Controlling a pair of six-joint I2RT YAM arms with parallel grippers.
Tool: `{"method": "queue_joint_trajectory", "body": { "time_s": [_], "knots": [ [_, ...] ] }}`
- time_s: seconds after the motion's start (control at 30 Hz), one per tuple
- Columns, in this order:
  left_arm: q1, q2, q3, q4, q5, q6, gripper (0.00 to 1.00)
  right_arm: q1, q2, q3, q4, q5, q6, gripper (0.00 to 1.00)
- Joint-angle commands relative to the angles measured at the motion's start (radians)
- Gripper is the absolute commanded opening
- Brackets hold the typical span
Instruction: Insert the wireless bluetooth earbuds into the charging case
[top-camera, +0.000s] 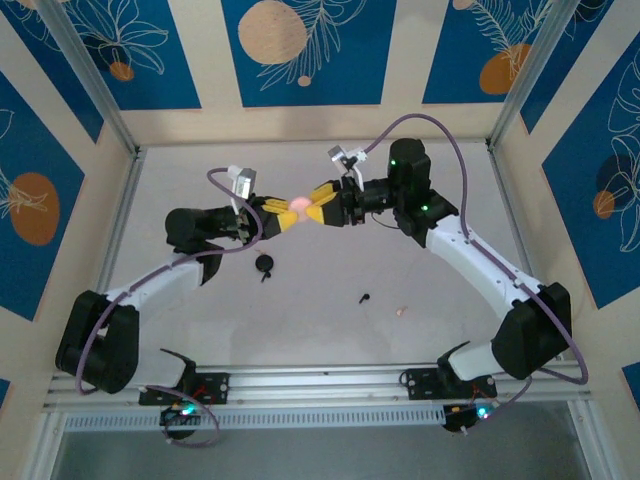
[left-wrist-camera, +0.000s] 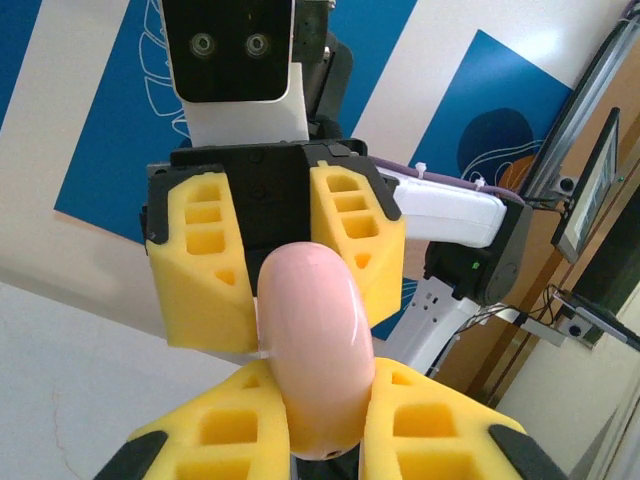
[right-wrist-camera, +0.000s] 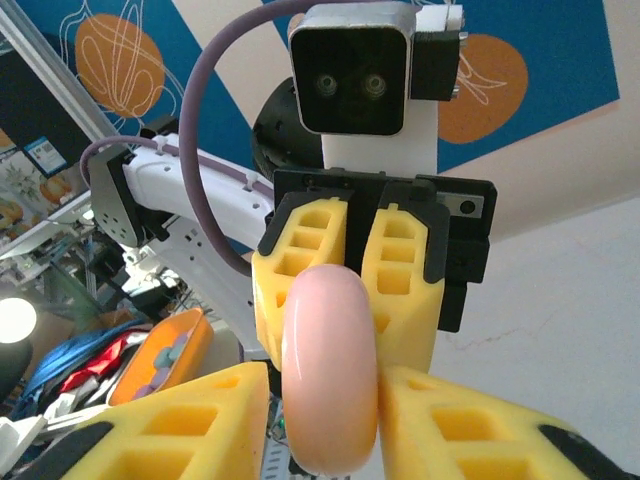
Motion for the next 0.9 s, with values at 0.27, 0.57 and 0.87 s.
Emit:
{"method": "queue_joint_trajectory", "body": {
  "time_s": [0.27,0.57,0.87],
  "knots": [
    [-0.011,-0.058,-0.021,-0.086,0.006,0.105,0.24,0.007,-0.012,0.041,-0.122,-0.015,-0.112,0.13],
    [-0.012,-0.32,-0.012,-0.983,-0.154,0.773,0.58,-0.023,-0.097,0.047,-0.44,0.137,-0.415,0.13],
    [-0.017,-0.504,-0.017,-1.452,-0.284,1.312,0.57,-0.002,-0.075,0.126,-0.769,0.32,-0.755,0.13]
  ]
}}
